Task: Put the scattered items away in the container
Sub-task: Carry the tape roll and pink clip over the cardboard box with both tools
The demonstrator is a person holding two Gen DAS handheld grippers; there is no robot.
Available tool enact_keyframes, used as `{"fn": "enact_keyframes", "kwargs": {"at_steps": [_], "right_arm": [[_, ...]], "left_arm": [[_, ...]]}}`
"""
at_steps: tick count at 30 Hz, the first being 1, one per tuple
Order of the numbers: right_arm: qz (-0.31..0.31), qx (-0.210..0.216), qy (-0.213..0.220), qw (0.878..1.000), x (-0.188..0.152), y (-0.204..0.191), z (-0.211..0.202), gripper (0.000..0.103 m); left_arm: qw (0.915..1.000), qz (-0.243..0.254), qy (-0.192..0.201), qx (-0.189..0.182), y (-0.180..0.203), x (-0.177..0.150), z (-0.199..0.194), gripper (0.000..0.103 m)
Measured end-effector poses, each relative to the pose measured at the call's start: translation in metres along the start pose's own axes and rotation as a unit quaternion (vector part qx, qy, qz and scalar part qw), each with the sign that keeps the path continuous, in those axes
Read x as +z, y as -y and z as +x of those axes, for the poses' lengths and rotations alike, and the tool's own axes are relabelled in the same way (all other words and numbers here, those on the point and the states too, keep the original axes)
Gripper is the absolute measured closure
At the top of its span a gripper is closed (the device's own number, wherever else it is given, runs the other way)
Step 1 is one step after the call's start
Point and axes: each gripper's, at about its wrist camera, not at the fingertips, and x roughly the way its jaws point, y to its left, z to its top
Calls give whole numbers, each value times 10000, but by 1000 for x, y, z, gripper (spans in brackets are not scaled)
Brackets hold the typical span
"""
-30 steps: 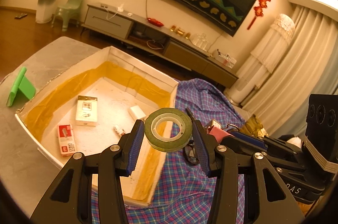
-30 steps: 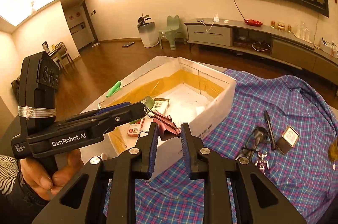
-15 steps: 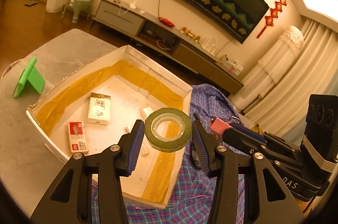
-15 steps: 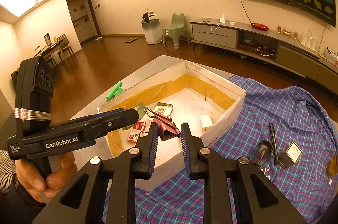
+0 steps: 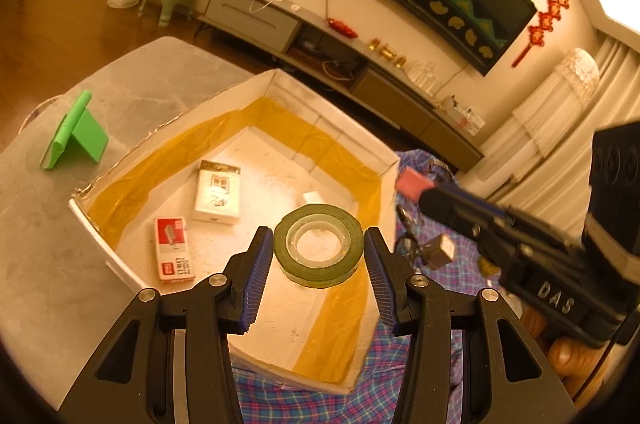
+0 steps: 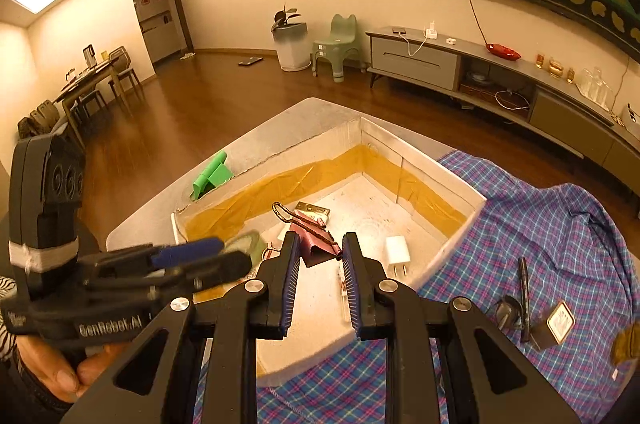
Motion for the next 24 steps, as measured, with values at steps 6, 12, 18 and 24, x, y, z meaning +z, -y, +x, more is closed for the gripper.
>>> {"fn": "enact_keyframes", "kwargs": {"at_steps": [6, 12, 18, 24], "right_arm": [[-55, -37, -164, 9998, 15, -2, 24, 80], [-111, -85, -306, 9994, 27, -4, 45, 80], [-89, -147, -493, 9986, 41, 0, 66, 80], [-46, -241, -781, 9966, 52, 4, 92, 80]], "left_arm": [[10000, -17, -85, 33, -4, -1, 2, 54], [9998, -52, -164, 28, -8, -2, 5, 54], [9997, -71, -236, 14, -11, -1, 7, 54], [9994, -52, -320, 84, -11, -2, 13, 54]]}}
